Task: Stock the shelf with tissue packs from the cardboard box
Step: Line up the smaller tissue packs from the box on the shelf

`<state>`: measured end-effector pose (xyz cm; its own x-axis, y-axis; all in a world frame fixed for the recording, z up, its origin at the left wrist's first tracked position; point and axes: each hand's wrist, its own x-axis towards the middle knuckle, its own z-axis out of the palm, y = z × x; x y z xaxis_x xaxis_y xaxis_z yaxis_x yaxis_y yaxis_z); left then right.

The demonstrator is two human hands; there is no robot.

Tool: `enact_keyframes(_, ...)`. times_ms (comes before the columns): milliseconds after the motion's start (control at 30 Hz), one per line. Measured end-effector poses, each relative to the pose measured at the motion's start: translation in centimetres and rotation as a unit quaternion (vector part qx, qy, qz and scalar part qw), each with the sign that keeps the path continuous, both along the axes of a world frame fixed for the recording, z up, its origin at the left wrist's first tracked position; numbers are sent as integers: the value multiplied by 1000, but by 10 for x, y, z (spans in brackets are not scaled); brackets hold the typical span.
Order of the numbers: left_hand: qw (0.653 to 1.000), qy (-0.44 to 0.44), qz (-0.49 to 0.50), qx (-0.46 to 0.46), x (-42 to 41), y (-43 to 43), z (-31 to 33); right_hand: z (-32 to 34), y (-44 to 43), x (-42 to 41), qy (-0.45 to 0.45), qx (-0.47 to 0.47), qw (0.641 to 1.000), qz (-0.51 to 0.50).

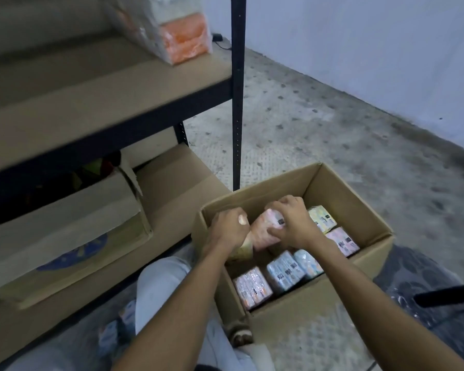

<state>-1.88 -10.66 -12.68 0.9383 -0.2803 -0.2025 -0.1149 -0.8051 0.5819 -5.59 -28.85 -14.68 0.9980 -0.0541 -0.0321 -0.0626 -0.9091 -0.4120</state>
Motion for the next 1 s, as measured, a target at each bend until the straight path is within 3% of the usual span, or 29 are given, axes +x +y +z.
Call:
enact_keyframes(567, 980, -180, 42, -76, -31, 78, 152, 169, 49, -41, -207, -11, 978, -25)
enact_keyframes(767, 953, -265, 89, -119, -42, 117, 206, 233, 72, -51, -316, 23, 948, -20)
enact_keyframes(1000, 889, -387, 120, -215, -54, 154, 268, 303, 94, -48, -426, 46, 904, -5)
